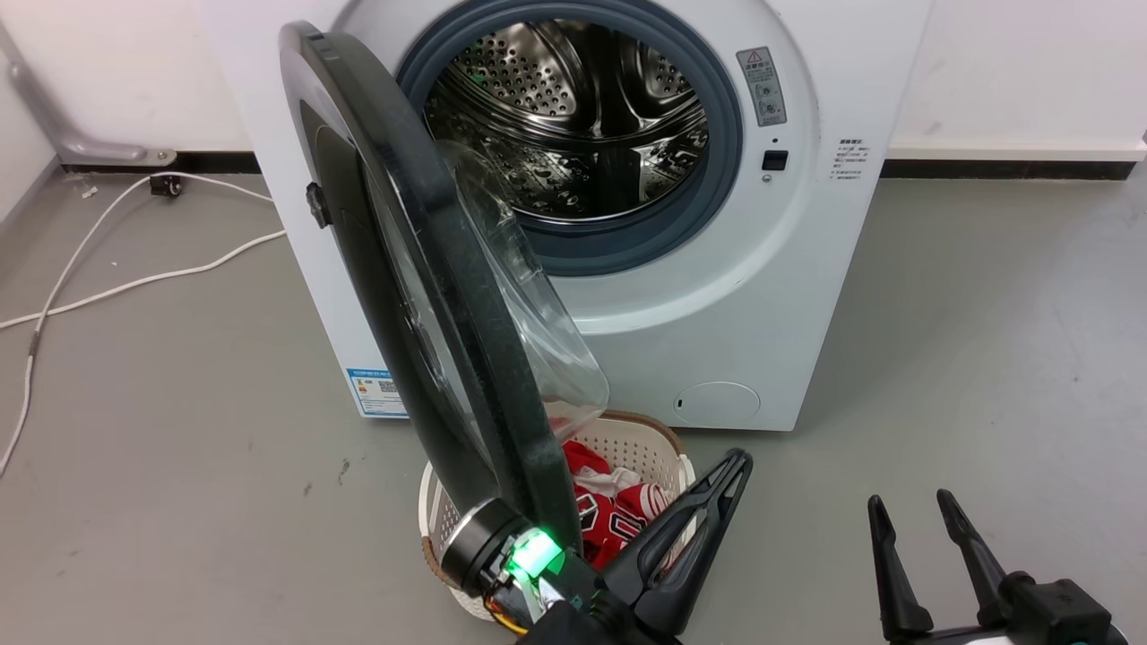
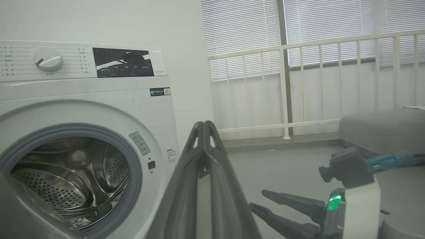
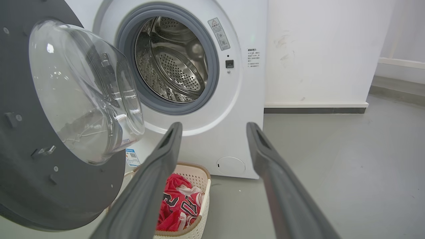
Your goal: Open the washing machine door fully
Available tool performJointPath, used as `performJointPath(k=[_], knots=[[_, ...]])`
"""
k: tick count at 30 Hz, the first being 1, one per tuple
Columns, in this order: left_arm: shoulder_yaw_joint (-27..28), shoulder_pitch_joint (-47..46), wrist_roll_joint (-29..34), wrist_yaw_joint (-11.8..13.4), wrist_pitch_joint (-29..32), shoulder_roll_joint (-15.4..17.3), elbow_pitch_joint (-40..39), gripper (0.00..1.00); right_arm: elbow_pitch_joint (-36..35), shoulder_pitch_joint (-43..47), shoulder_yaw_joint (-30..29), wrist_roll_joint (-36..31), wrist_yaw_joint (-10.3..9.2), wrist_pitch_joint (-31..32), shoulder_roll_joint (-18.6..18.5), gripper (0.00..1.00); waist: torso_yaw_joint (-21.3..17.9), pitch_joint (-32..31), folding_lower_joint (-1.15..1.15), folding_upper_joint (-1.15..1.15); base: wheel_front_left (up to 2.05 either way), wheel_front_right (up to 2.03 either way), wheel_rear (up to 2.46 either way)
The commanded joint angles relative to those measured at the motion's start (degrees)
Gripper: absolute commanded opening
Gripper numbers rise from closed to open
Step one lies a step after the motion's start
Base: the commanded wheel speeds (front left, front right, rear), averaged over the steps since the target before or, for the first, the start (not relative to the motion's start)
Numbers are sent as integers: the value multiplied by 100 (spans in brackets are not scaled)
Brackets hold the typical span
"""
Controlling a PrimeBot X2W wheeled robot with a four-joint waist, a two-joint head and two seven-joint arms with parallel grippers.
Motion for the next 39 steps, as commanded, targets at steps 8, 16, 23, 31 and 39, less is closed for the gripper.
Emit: performJointPath(k=[8, 16, 23, 31, 39], knots=[[119, 321, -39, -71, -11, 41, 407, 0, 96, -69, 16, 21, -1, -12, 18, 100, 104, 57, 0, 0, 0, 0, 0], [409, 453, -65, -116, -12, 35, 804, 0, 151, -79, 17, 52, -1, -12, 18, 100, 159, 116, 0, 0, 0, 0, 0], [658, 487, -90, -118, -12, 21, 1252, 0, 200, -106, 50, 60, -1, -12, 18, 100, 121, 165, 0, 0, 0, 0, 0], [931, 435, -132, -46, -12, 4, 1596, 0, 242, -97, 57, 106, -1, -12, 18, 100, 122, 197, 0, 0, 0, 0, 0], [1189, 456, -119, 21, -12, 7, 1702, 0, 286, -90, 53, 142, -1, -12, 18, 100, 316, 180, 0, 0, 0, 0, 0]])
